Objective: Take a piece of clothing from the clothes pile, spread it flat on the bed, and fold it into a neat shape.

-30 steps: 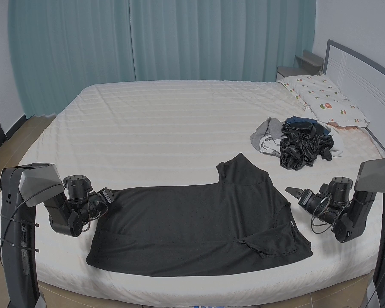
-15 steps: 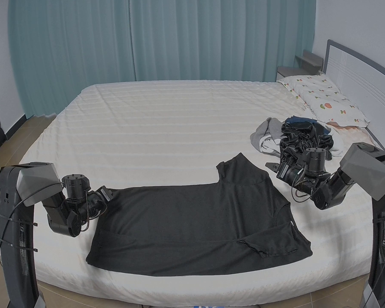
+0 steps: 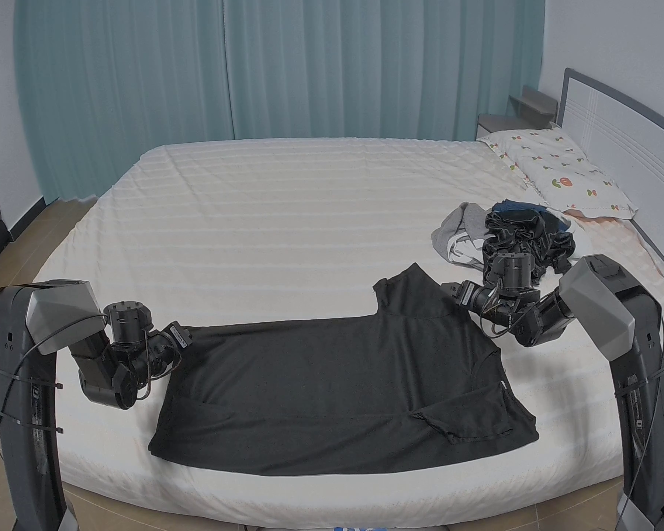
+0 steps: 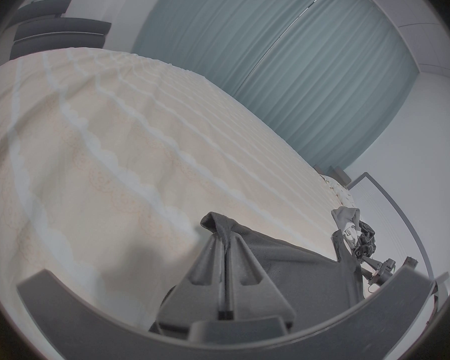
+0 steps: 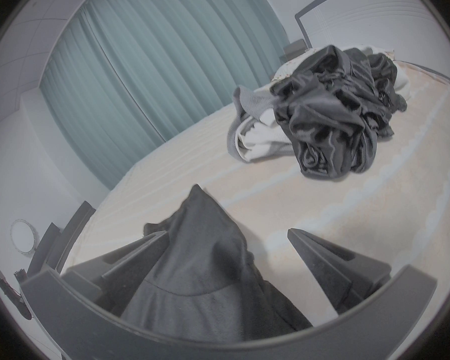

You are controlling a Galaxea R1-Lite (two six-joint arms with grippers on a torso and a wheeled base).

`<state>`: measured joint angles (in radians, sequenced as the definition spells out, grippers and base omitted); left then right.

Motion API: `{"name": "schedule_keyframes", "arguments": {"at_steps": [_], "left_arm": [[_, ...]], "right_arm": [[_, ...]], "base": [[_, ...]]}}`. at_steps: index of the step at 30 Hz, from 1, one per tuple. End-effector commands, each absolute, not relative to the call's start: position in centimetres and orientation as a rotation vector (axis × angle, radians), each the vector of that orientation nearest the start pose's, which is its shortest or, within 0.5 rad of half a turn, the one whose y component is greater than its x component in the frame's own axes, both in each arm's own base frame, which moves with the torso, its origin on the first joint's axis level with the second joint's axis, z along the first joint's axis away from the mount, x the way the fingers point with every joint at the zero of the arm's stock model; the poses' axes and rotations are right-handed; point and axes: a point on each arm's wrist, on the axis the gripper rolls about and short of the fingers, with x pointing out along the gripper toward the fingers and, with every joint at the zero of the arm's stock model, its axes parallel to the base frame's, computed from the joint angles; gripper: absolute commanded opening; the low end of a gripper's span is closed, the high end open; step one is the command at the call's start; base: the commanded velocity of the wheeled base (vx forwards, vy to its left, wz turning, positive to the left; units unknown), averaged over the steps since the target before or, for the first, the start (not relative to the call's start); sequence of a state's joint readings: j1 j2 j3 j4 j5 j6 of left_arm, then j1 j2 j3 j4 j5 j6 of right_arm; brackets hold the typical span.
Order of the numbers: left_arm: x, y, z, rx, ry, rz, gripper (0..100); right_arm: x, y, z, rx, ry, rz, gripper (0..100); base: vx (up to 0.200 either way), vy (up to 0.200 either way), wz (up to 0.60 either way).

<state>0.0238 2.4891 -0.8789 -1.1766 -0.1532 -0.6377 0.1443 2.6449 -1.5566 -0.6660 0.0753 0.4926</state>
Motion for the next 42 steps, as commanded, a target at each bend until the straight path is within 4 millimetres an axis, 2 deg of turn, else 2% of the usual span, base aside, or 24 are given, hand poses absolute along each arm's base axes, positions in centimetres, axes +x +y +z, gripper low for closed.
{"name": "schedule_keyframes", "arguments": {"at_steps": [1,8,19,22,26,32,42], "left_arm": [[40.0,0.7,-3.8,-0.666,0.457,0.017,0],[40.0,0.7,-3.8,-0.666,0.456,0.016,0],[40.2,1.0,-2.4,-0.659,0.408,0.022,0],[40.2,1.4,-2.0,-0.661,0.395,0.026,0],[40.3,1.6,-1.9,-0.653,0.386,0.034,0],[40.3,1.8,-1.7,-0.651,0.35,0.035,0],[39.3,1.9,-1.5,-0.592,0.362,0.021,0]], "right_arm": [[50.1,7.3,-2.8,0.472,0.479,0.105,0],[50.0,7.3,-2.4,0.501,0.476,0.108,0],[49.1,6.3,0.3,0.538,0.437,0.128,0],[48.8,6.0,0.3,0.54,0.424,0.128,0],[47.6,5.8,-0.5,0.528,0.405,0.136,0],[47.5,5.2,0.6,0.538,0.35,0.137,0],[44.8,4.3,1.5,0.552,0.383,0.185,0]], "base": [[0.0,0.0,0.0],[0.0,0.0,0.0],[0.0,0.0,0.0],[0.0,0.0,0.0],[0.0,0.0,0.0],[0.0,0.0,0.0],[0.0,0.0,0.0]]}}
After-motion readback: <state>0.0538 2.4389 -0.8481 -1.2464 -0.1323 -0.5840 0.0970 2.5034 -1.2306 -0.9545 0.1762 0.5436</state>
